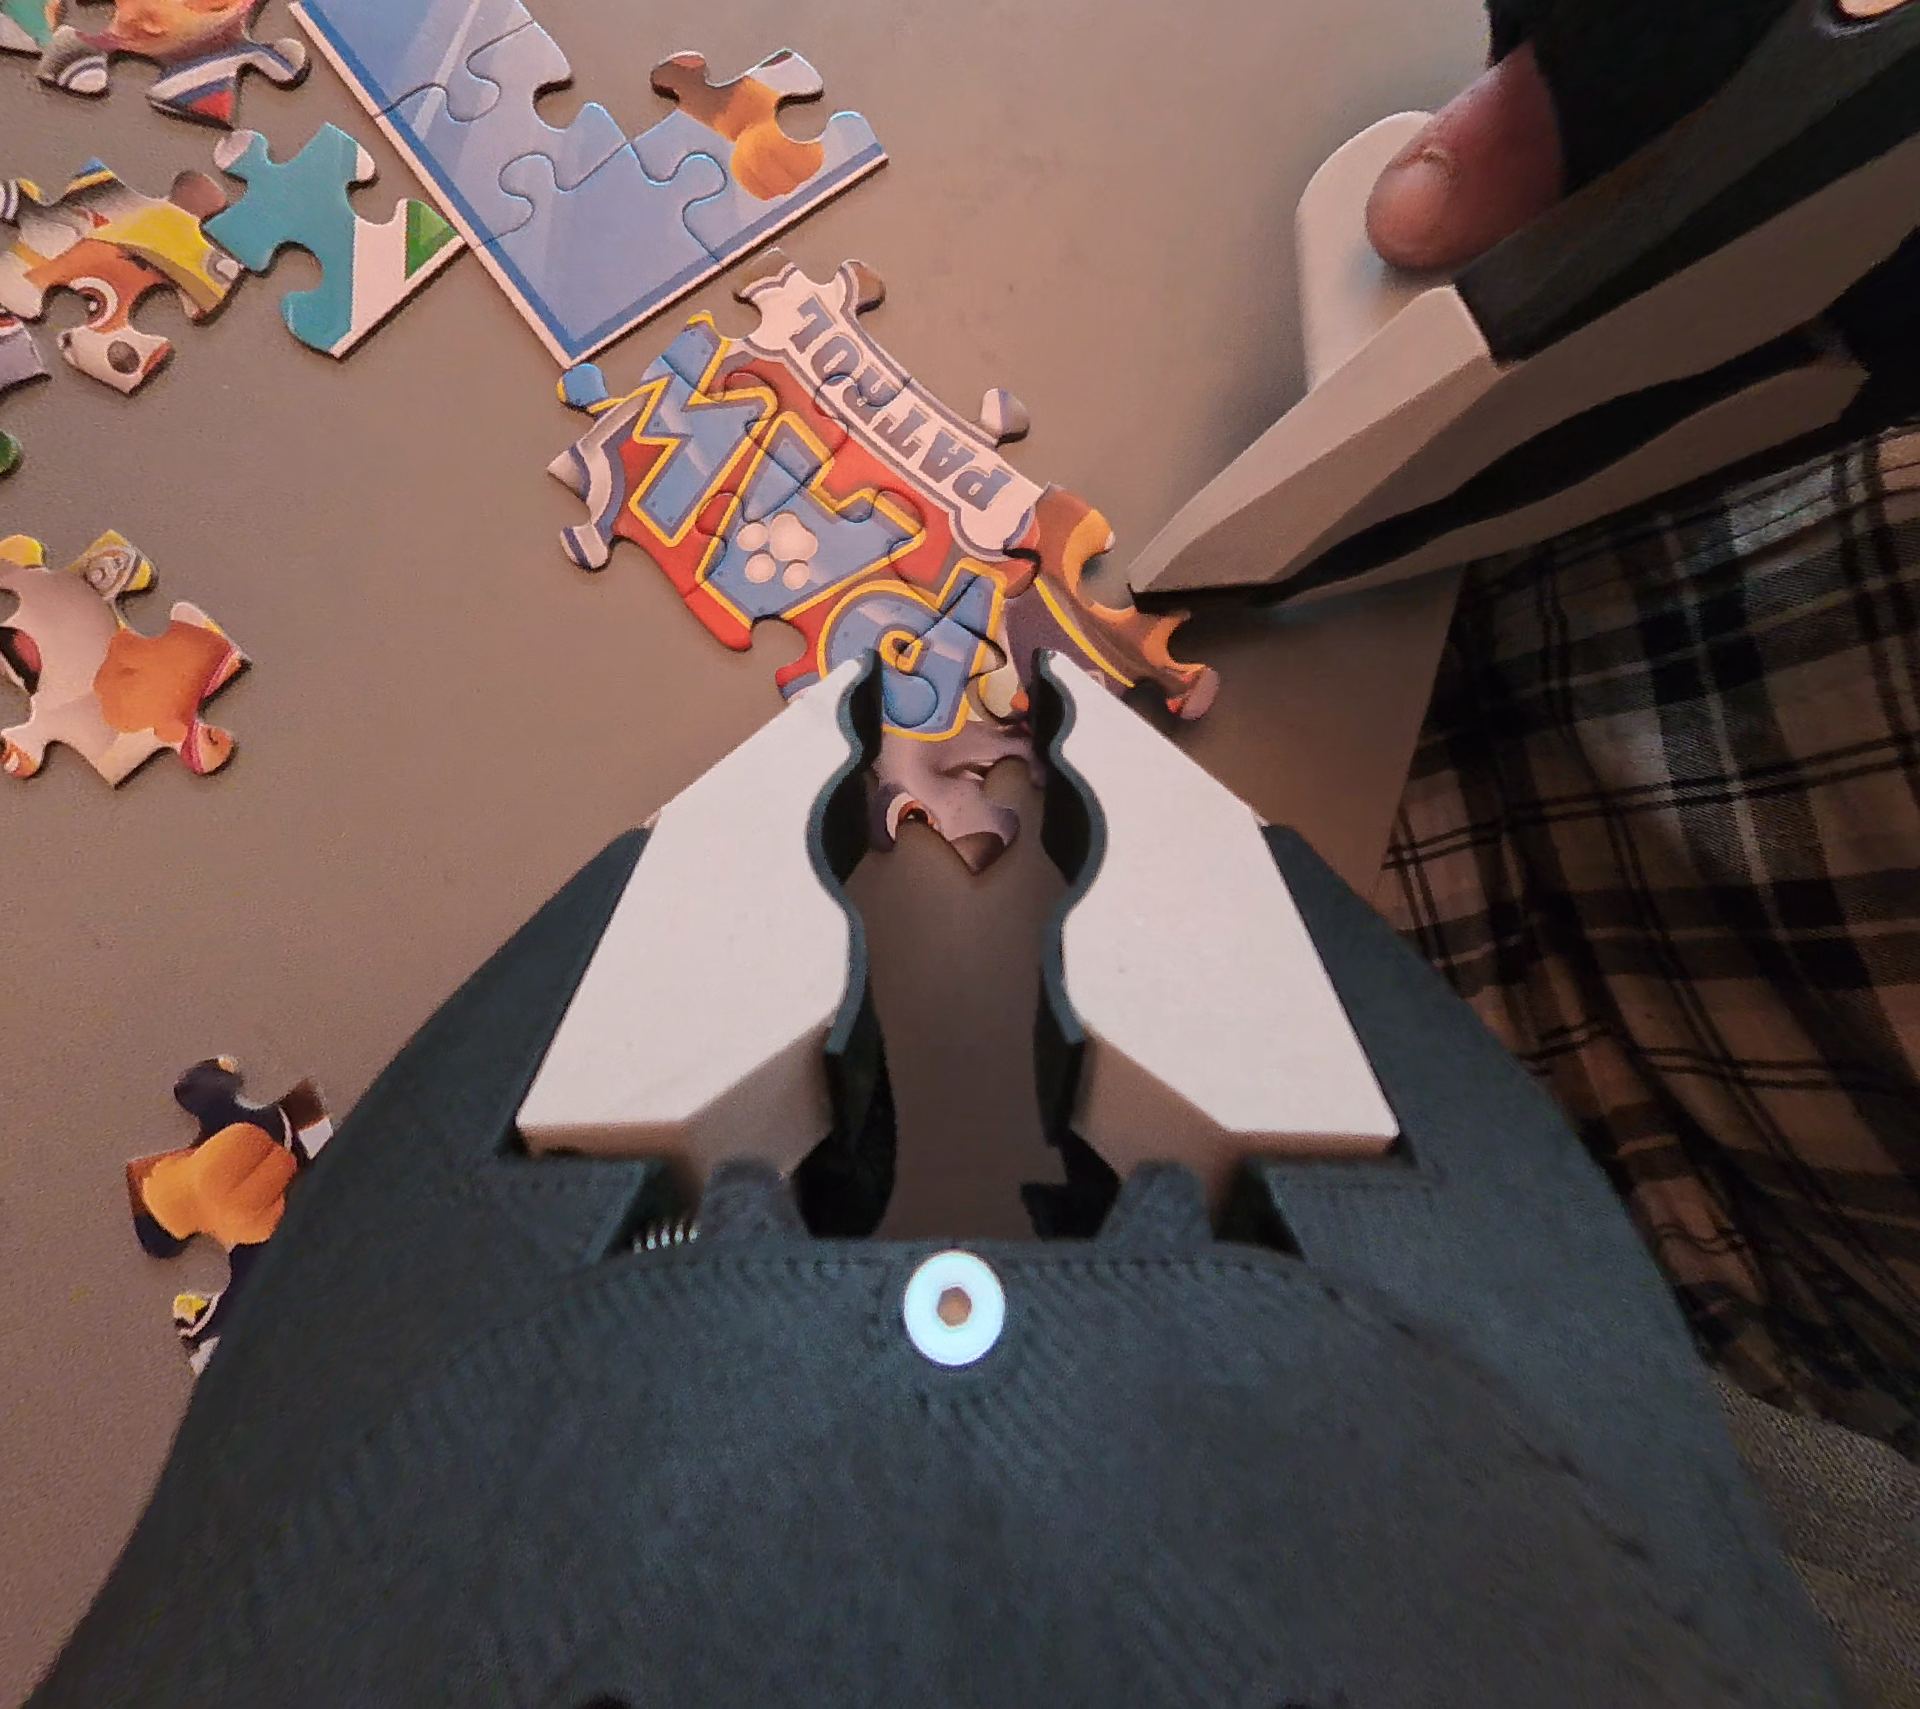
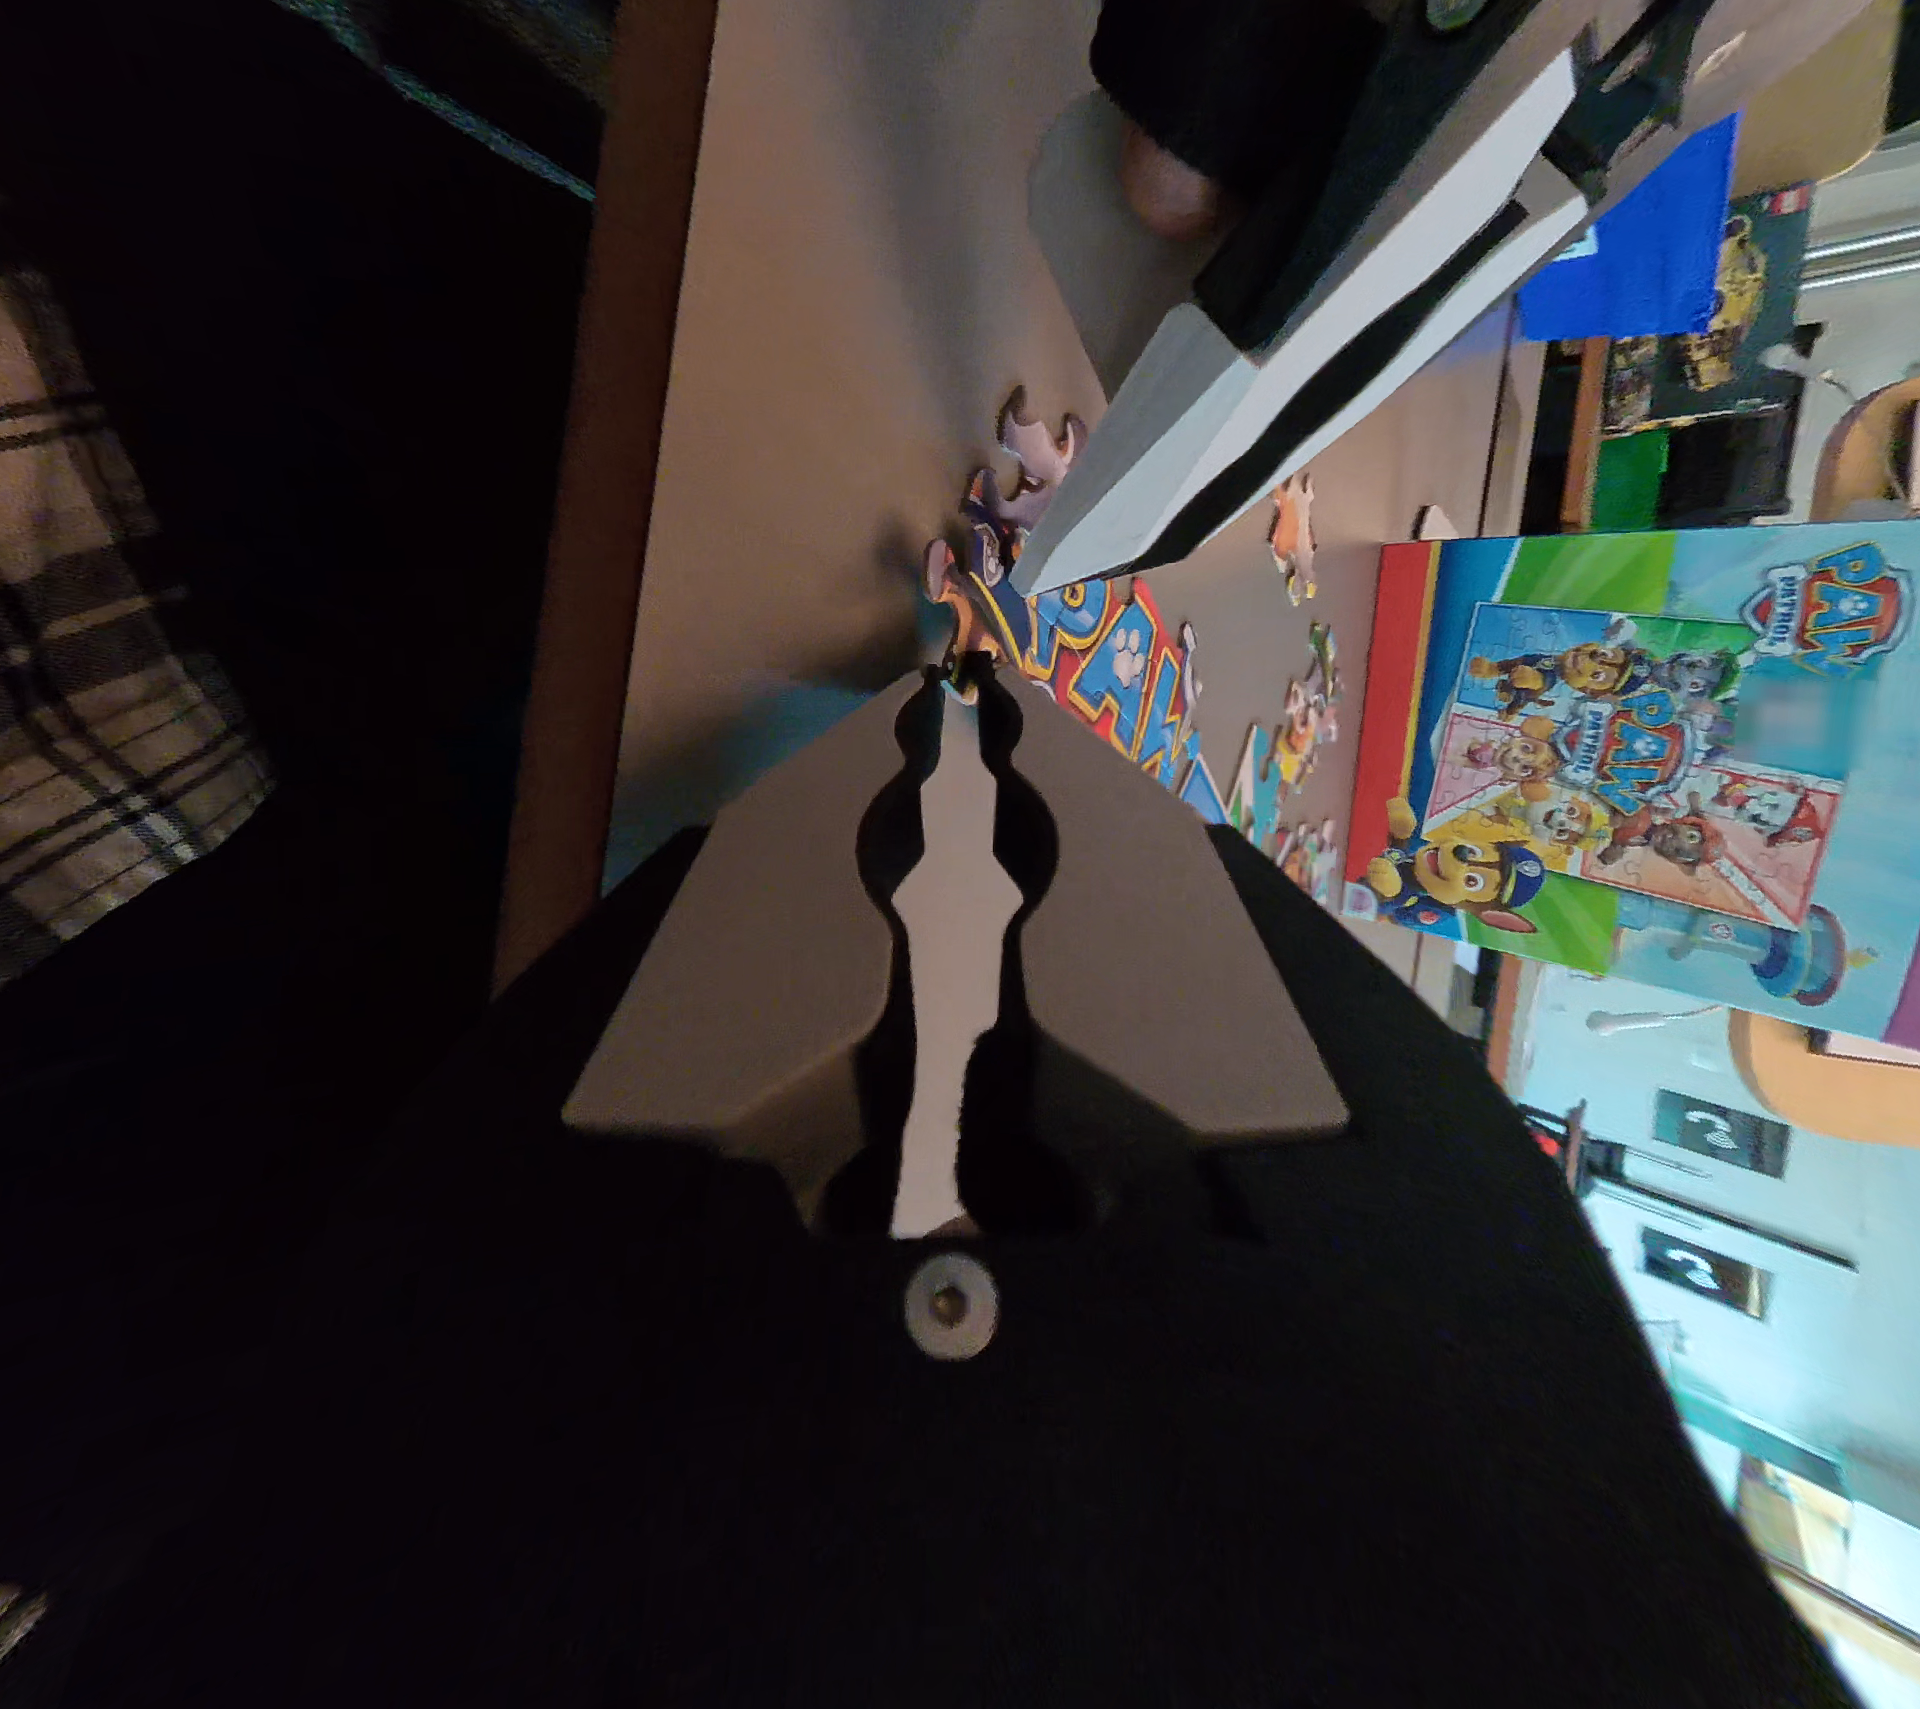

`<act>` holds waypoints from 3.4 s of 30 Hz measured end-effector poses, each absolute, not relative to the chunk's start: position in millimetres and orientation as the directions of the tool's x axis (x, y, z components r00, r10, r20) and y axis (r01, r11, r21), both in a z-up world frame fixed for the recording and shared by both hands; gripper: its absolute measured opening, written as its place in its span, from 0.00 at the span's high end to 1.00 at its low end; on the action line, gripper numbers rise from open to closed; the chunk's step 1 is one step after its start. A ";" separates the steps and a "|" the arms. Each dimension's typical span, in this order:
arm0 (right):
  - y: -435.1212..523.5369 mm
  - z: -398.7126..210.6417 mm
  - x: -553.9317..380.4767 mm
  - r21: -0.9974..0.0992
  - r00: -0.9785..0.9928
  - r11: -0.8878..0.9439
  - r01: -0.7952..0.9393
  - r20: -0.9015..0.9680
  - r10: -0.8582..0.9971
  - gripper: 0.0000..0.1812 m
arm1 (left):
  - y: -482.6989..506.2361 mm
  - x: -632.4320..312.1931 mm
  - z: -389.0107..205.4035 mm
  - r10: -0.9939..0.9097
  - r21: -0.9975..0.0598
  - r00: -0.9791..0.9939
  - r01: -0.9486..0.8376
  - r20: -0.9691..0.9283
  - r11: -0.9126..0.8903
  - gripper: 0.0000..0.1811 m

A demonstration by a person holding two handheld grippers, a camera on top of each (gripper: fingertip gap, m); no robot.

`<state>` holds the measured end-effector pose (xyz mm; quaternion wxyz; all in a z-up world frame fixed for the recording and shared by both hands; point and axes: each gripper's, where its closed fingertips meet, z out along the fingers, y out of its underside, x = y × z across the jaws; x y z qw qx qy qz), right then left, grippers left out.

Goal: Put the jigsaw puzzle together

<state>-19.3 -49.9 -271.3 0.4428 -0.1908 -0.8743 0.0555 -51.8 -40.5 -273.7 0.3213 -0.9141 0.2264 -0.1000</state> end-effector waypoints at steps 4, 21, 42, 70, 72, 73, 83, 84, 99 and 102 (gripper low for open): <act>-52.3 -271.8 -19.4 -0.289 -0.567 0.904 0.315 0.706 0.423 0.97 | -39.9 -55.1 -274.6 -0.475 -0.629 0.879 -0.350 0.036 -0.694 0.89; -31.0 -271.1 -13.9 -0.294 -0.589 0.850 0.437 0.621 0.517 1.00 | -42.9 -51.7 -274.6 -0.482 -0.613 0.876 -0.382 -0.001 -0.692 0.87; -15.9 -264.1 -31.7 -0.414 -0.522 0.777 0.474 0.578 0.627 1.00 | -51.3 -68.5 -270.0 -0.389 -0.659 0.921 -0.286 0.011 -0.695 0.83; 96.3 -271.1 73.2 -0.672 -0.129 0.202 0.713 0.157 0.979 0.71 | -18.3 -16.3 -276.3 -0.333 -0.658 0.943 -0.230 0.033 -0.717 0.77; 100.1 -270.3 76.2 -0.664 -0.132 0.215 0.716 0.174 0.976 0.69 | -16.9 -9.7 -276.5 -0.359 -0.655 0.933 -0.254 0.028 -0.712 0.78; 98.9 -270.7 77.4 -0.665 -0.141 0.215 0.715 0.165 0.976 0.69 | -15.5 -7.6 -276.4 -0.367 -0.654 0.930 -0.261 0.028 -0.710 0.78; 112.0 -268.4 73.4 -0.681 -0.083 0.102 0.725 0.060 0.995 0.61 | -2.1 6.8 -276.5 -0.474 -0.646 0.880 -0.349 0.023 -0.679 0.80; 118.9 -271.2 73.6 -0.667 -0.064 0.081 0.741 0.049 0.997 0.62 | -1.9 7.3 -276.6 -0.487 -0.642 0.873 -0.363 0.018 -0.675 0.80; 149.2 -276.0 9.7 -0.627 -0.161 0.092 0.774 -0.054 0.985 0.78 | 7.2 33.7 -277.1 -0.631 -0.638 0.776 -0.475 0.022 -0.606 0.80; 148.7 -276.0 -11.4 -0.625 -0.179 0.106 0.773 -0.056 0.982 0.78 | 12.0 40.0 -277.2 -0.647 -0.639 0.762 -0.488 0.021 -0.595 0.80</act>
